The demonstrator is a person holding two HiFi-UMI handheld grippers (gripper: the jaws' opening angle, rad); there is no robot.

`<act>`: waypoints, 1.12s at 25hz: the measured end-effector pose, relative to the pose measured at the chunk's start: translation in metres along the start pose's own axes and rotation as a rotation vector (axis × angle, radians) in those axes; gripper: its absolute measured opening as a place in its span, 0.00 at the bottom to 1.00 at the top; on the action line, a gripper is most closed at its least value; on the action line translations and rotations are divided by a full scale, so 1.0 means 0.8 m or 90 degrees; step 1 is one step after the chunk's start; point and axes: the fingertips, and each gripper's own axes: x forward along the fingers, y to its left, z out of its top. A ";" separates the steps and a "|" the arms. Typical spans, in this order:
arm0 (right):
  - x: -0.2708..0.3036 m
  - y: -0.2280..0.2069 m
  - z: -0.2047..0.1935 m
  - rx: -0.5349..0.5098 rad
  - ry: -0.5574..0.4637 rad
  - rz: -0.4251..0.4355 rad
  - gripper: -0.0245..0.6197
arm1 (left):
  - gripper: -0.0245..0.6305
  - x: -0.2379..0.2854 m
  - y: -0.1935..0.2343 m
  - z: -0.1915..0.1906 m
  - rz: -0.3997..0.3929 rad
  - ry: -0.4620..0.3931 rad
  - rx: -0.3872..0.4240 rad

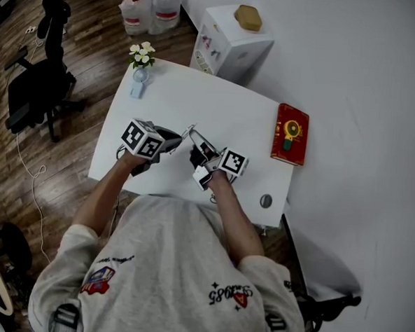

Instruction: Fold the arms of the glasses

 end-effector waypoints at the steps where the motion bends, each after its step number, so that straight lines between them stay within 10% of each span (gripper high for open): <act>1: 0.001 -0.001 0.000 -0.002 0.001 0.001 0.07 | 0.06 0.001 0.001 -0.001 0.002 0.003 0.002; 13: -0.006 -0.015 -0.018 0.022 0.013 -0.066 0.26 | 0.06 -0.002 0.022 -0.017 0.019 -0.004 -0.032; 28: -0.059 -0.041 0.037 -0.338 -0.005 -0.286 0.04 | 0.06 -0.042 0.086 -0.010 0.122 -0.069 -0.067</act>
